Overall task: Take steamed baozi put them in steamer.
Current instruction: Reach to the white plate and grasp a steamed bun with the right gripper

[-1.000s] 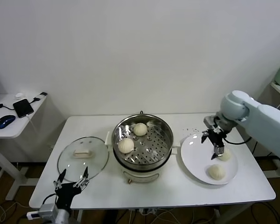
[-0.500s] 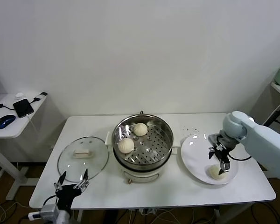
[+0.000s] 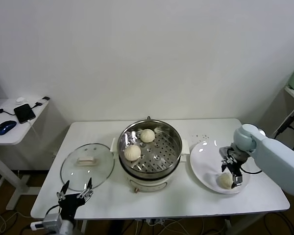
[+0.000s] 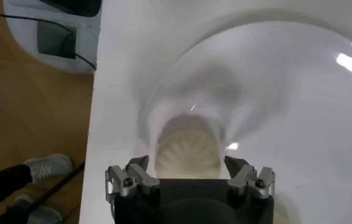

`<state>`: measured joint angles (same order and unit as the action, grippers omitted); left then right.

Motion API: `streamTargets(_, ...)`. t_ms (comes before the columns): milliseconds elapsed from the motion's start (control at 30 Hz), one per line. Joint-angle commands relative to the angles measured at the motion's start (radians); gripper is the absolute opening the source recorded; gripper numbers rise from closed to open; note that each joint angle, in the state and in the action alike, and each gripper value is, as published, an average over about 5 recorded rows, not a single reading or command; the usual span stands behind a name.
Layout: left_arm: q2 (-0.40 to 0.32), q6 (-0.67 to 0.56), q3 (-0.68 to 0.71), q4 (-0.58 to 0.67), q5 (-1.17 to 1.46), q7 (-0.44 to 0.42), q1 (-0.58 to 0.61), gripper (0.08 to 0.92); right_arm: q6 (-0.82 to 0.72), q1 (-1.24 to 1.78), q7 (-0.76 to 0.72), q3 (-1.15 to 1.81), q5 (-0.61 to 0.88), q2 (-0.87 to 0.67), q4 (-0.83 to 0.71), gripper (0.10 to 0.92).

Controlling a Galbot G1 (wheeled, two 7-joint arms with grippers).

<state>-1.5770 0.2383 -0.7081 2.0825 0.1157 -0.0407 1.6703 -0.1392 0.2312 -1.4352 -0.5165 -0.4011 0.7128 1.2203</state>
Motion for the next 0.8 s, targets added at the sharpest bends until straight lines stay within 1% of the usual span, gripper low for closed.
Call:
streamTargets(33,0.0,0.001,0.001,-0.007,0.0,0.0,-0.003,0.823,0.006,0.022,0.009,0.017,-0.021,0.012,-0.024,0.823)
streamTargets(233,0.001,0.001,0.002,-0.011,-0.001,0.0,-0.006,0.823,0.004,0.022,0.02,0.019,-0.024,0.023,-0.037,0.822)
streamTargets(333,0.001,0.001,0.001,-0.012,-0.001,0.0,-0.006,0.823,0.003,0.021,0.021,0.019,-0.023,0.025,-0.041,0.803)
streamTargets(433,0.001,0.001,0.002,-0.013,-0.001,0.0,-0.007,0.823,0.003,0.02,0.019,0.02,-0.021,0.024,-0.042,0.736)
streamTargets(667,0.0,0.001,0.003,-0.014,-0.002,0.0,-0.009,0.823,0.001,0.005,0.017,0.026,-0.011,0.018,-0.039,0.528)
streamTargets(800,0.0,0.002,0.003,-0.013,-0.002,0.001,-0.015,0.823,-0.005,-0.066,0.01,0.009,0.024,0.011,-0.034,0.422)
